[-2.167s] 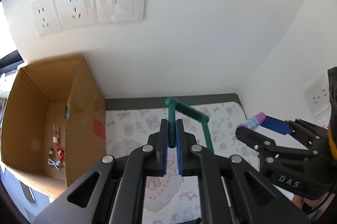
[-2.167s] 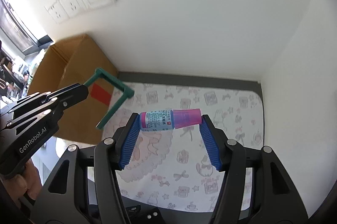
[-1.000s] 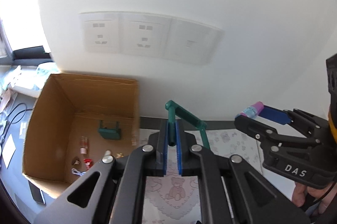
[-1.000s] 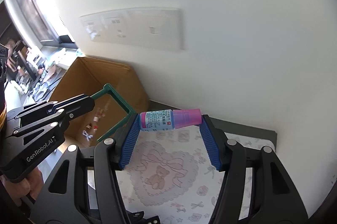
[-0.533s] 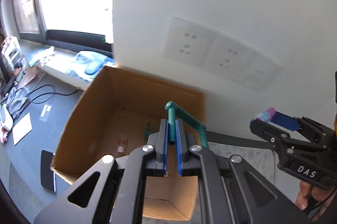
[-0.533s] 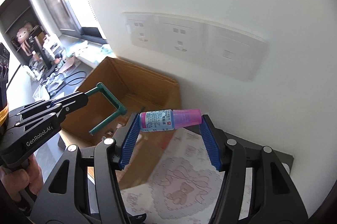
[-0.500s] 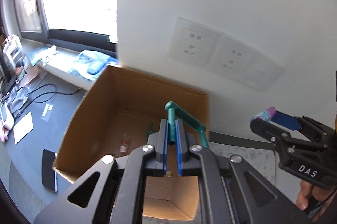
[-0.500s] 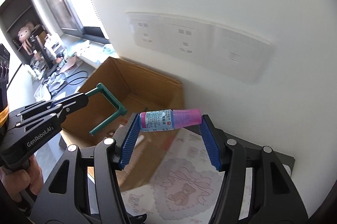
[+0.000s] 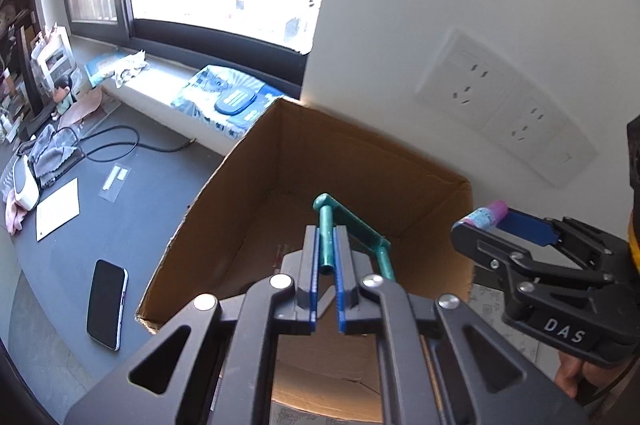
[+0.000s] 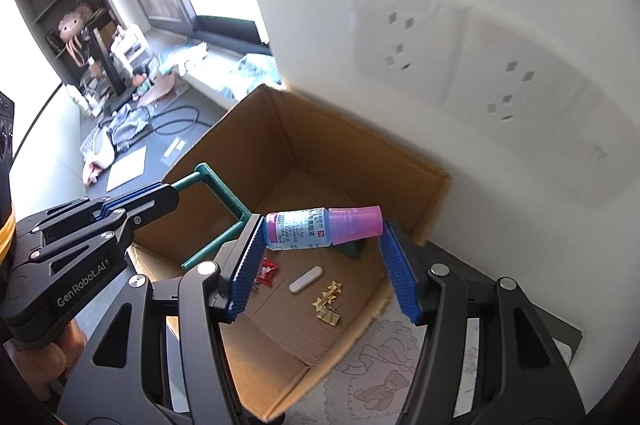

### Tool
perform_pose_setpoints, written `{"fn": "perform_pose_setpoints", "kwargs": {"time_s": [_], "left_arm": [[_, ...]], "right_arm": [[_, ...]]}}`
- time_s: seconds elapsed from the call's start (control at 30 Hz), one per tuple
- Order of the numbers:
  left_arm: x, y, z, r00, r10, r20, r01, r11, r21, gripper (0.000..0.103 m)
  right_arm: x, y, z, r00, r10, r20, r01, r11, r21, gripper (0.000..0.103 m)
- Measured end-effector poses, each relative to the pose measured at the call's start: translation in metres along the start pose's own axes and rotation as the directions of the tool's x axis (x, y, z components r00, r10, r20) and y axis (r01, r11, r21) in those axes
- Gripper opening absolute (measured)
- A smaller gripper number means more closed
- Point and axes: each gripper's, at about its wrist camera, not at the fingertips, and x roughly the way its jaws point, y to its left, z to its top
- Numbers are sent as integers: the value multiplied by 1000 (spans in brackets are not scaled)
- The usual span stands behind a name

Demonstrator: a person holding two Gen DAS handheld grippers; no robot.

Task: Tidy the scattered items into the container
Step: 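Lift the green U-frame and purple tube and carry both over the box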

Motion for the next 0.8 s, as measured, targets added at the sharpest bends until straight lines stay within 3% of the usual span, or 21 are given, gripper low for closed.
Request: {"fn": "perform_pose_setpoints", "kwargs": {"time_s": [0.8], "left_arm": [[80,27,-27,982,76,-173,-78,997,-10,7]], "right_arm": [[96,15,-20,978,-10,-209,0,999,-44,60]]}}
